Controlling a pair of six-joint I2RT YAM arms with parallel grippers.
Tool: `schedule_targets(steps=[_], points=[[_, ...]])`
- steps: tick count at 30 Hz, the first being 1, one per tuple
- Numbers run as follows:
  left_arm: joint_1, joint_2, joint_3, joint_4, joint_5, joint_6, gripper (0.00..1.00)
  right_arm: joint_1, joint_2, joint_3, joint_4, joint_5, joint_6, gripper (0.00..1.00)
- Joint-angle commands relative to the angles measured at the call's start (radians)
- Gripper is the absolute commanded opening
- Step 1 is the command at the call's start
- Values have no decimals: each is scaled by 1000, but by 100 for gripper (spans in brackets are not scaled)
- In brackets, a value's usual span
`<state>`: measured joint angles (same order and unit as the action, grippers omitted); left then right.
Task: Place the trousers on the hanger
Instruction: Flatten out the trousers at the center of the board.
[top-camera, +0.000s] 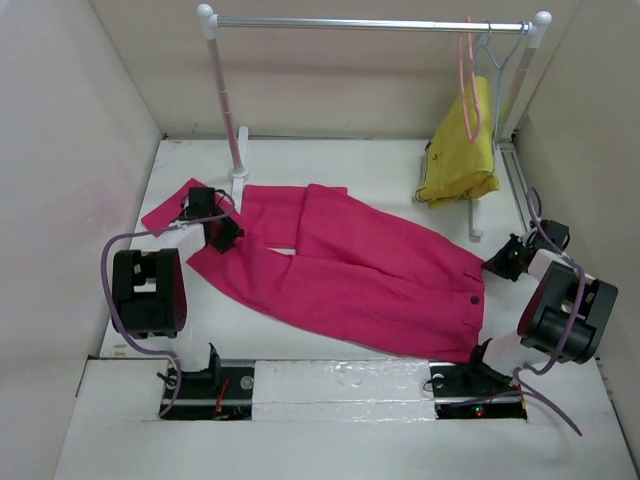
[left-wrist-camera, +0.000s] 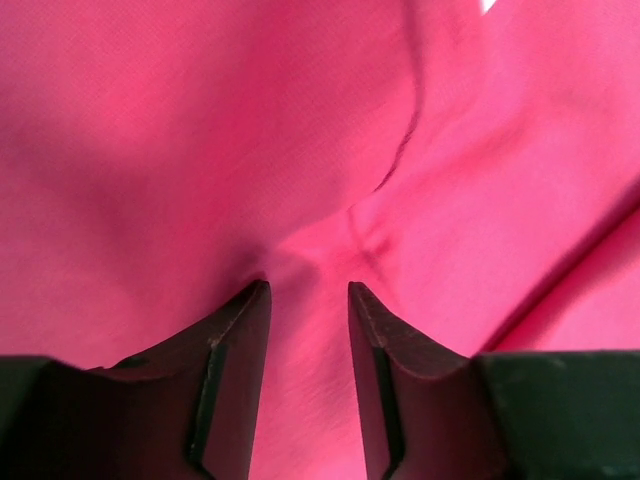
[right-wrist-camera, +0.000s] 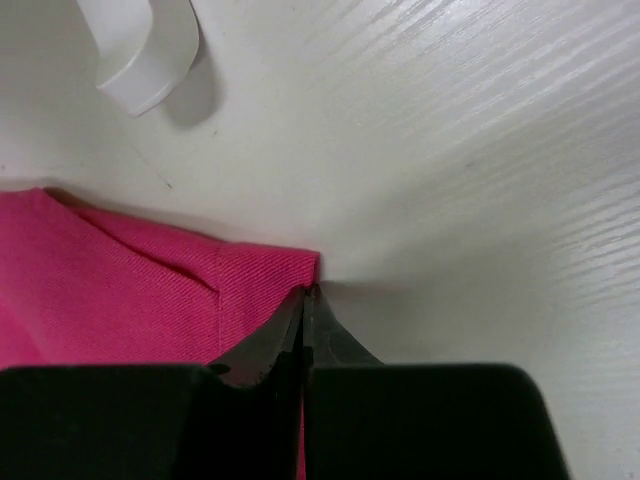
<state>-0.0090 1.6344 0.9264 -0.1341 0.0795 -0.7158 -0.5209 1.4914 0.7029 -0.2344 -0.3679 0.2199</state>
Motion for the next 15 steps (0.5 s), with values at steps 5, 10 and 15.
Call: schedule_targets(steps=[5, 10, 15], points=[[76, -113, -136, -9, 101, -10, 35, -65, -160, 20, 64, -42, 44, 0], [76, -209, -184, -24, 105, 19, 37, -74, -224, 136, -26, 26, 23, 12], [76, -284, -184, -65, 92, 52, 40, -83, -148, 149, -102, 70, -69, 62]])
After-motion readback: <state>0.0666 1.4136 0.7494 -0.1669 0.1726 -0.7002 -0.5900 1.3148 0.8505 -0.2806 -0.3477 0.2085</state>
